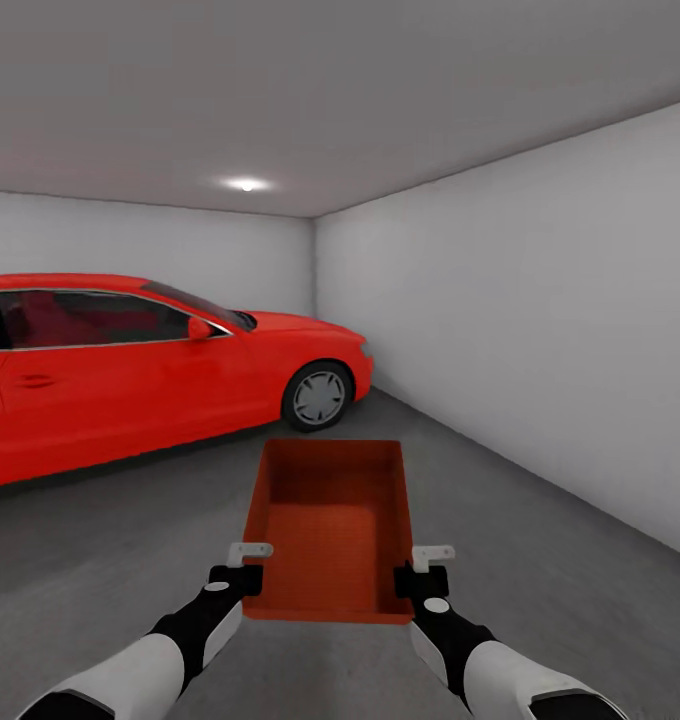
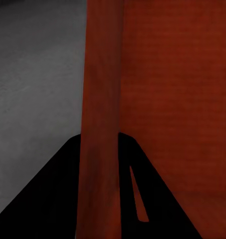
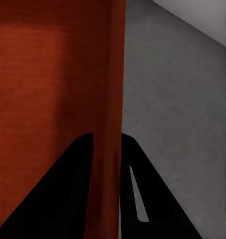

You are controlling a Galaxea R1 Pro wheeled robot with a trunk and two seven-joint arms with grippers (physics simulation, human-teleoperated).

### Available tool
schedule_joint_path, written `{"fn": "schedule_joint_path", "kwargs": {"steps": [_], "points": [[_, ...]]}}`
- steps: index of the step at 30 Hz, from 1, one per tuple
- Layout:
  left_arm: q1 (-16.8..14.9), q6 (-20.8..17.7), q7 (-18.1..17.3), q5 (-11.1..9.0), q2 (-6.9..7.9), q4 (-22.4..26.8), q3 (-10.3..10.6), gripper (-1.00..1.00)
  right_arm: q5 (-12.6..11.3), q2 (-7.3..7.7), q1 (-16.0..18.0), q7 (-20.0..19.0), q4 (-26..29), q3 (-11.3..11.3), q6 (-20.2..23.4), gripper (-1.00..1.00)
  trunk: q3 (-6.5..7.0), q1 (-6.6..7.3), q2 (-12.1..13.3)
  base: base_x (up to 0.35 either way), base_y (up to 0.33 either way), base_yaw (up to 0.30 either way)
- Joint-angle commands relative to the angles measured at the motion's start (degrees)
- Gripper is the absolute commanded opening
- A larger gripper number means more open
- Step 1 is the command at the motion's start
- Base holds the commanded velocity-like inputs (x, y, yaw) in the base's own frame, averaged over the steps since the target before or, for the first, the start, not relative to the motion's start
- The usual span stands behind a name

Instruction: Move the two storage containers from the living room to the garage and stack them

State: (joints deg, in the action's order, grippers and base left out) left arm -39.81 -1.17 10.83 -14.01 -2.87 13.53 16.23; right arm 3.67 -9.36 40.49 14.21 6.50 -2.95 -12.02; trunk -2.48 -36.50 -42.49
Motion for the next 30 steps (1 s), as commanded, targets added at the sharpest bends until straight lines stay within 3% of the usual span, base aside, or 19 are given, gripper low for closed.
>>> {"fn": "schedule_joint_path", "kwargs": {"steps": [1,30], "points": [[-0.1,-0.1,3.5,0.3,0.14,0.2,-4.4,-1.00,0.1,1.71,0.0,3.3,-0.1,0.6,-0.2,-1.00,-0.10,-0.05,-0.1,0.298,0.222,-0.286],[-0.1,-0.1,3.5,0.3,0.14,0.2,-4.4,-1.00,0.1,1.71,0.0,3.3,-0.1,0.6,-0.2,-1.00,-0.10,-0.05,-0.1,0.298,0.209,-0.286]]}}
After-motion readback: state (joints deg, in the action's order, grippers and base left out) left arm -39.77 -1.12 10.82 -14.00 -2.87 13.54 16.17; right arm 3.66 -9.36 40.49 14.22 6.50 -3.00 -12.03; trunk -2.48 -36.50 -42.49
